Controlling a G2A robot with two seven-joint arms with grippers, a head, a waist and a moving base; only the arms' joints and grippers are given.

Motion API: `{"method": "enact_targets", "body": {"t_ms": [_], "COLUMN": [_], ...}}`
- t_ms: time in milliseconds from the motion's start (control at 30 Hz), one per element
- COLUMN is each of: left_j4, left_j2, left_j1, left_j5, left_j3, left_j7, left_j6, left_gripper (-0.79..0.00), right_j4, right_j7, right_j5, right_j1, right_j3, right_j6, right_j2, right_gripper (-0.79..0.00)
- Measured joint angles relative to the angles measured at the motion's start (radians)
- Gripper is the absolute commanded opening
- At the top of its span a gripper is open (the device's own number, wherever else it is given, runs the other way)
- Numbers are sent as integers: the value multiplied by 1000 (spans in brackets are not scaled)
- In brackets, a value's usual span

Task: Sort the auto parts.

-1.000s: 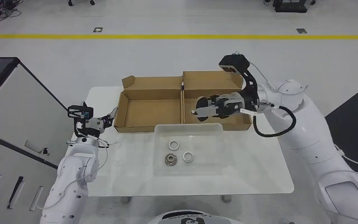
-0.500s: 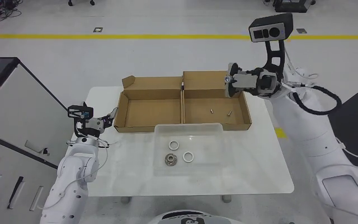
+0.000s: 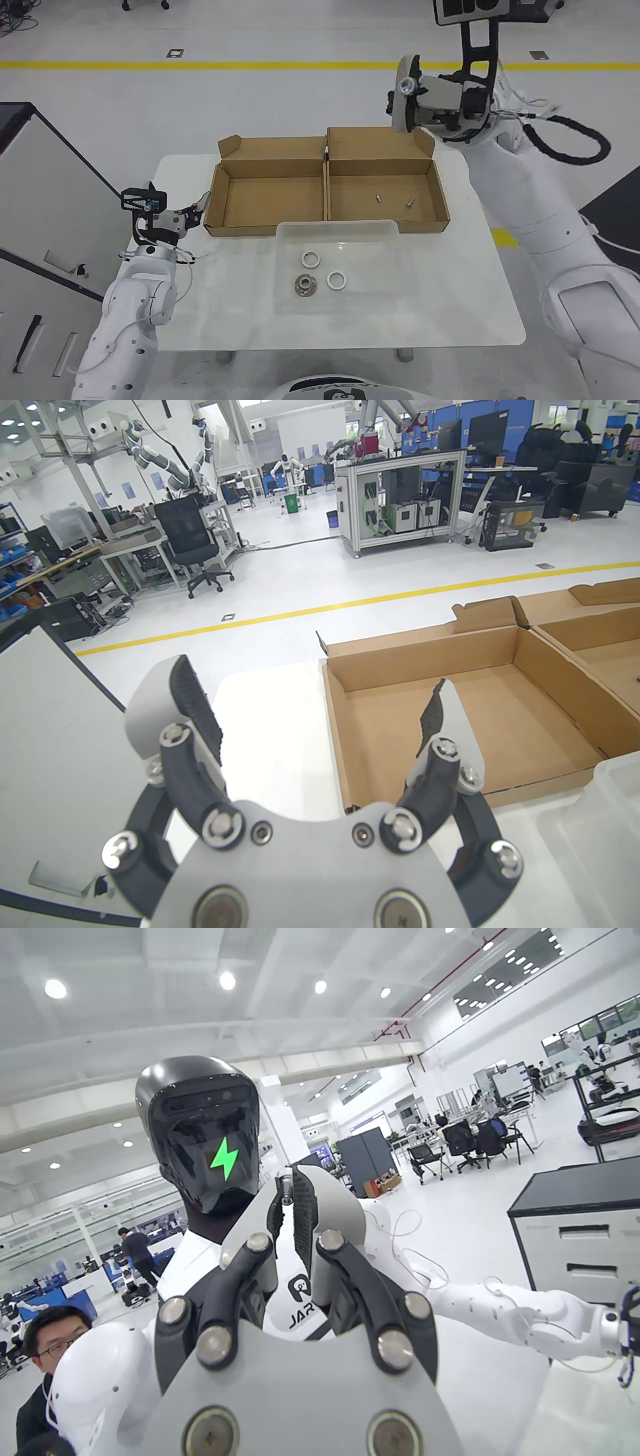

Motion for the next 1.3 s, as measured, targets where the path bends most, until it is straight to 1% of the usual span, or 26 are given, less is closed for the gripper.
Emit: {"method": "enact_targets", "body": {"t_ms": [367, 467, 600, 667, 800, 933, 1167, 1300], "left_j4": [0, 0, 0, 0, 0, 0, 0, 0], "left_j2": [0, 0, 0, 0, 0, 0, 0, 0], "left_j1": [0, 0, 0, 0, 0, 0, 0, 0], "left_j5": [0, 0, 0, 0, 0, 0, 0, 0], "left_j3": [0, 0, 0, 0, 0, 0, 0, 0], "left_j7": [0, 0, 0, 0, 0, 0, 0, 0], "left_j6": [0, 0, 0, 0, 0, 0, 0, 0], "left_gripper": [0, 0, 0, 0, 0, 0, 0, 0], "right_j4": [-11, -53, -77, -85, -95, -80, -69, -84], "right_j7": [-11, -46, -10, 5, 23, 38, 35, 35], "right_j5": [9, 68, 168, 204, 219, 146, -116, -211], "right_j1": [-10, -45, -78, -91, -115, -120, -98, -100], "right_j3": [3, 21, 46, 62, 95, 125, 172, 184], "right_j6": [3, 2, -9, 1, 21, 36, 120, 159], "right_j2": [-1, -8, -21, -27, -40, -46, -37, -34], "right_gripper": [-785, -785, -785, -785, -785, -785, -785, -785]}}
